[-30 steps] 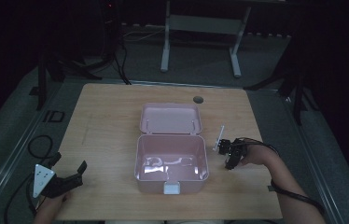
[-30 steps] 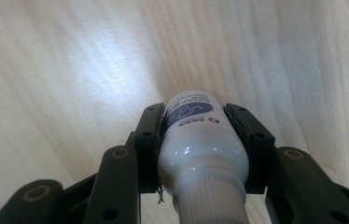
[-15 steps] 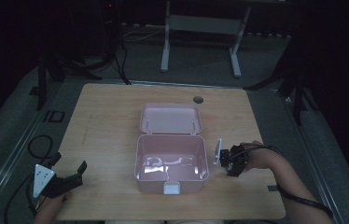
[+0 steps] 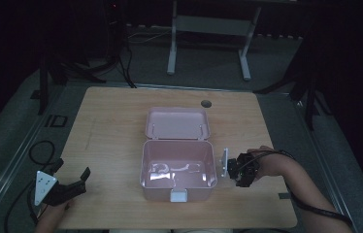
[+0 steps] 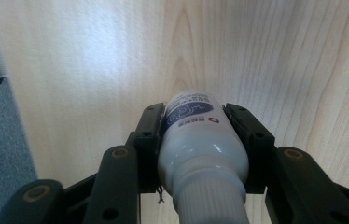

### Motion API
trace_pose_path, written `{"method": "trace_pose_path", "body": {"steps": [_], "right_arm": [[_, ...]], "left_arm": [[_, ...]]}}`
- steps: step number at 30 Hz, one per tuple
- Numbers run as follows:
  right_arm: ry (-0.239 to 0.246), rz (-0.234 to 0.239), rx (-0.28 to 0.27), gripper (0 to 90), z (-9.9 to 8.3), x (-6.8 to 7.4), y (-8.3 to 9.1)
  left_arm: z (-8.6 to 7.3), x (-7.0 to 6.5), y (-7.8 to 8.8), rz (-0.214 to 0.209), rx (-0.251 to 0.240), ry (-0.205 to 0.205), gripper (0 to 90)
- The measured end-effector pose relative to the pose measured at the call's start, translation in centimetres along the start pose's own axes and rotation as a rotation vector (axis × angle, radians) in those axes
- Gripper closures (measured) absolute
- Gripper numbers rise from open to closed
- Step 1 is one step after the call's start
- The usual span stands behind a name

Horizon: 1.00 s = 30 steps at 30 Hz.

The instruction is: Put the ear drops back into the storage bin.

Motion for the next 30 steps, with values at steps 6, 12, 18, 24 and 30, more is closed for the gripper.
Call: {"method": "trace_pose_path", "body": {"steps": [6,12,18,24,30], "right_arm": [[0.005,0.001,-0.002,59.4,0.4,0.2,1.7],[0.002,0.004,0.016,59.4,0.9,0.4,3.5],[-0.005,-0.009,0.015,59.4,1.4,0.1,5.6],[-0.004,-0.031,0.015,59.4,2.1,-0.5,7.5],[0.003,-0.048,0.012,59.4,3.2,-1.0,8.8]], "left_arm": [[0.0,0.0,0.0,-0.001,-0.001,-0.002,0.4],[0.0,0.0,0.0,0.000,-0.001,-0.001,0.4],[0.0,0.0,0.0,-0.001,0.000,-0.001,0.4],[0.0,0.0,0.0,-0.001,0.000,-0.003,0.4],[0.0,0.0,0.0,-0.001,0.000,-0.001,0.4]]}}
Point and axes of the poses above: each handheld gripper's, and its own axes: y roughly backward along the jaws, z roughly out of its top, x roughly to its left, the point moved 6 cm from there along -y, roughly forward along the jaws, and after that the axes turned 7 degrees about -z, right-handed, at the moved point
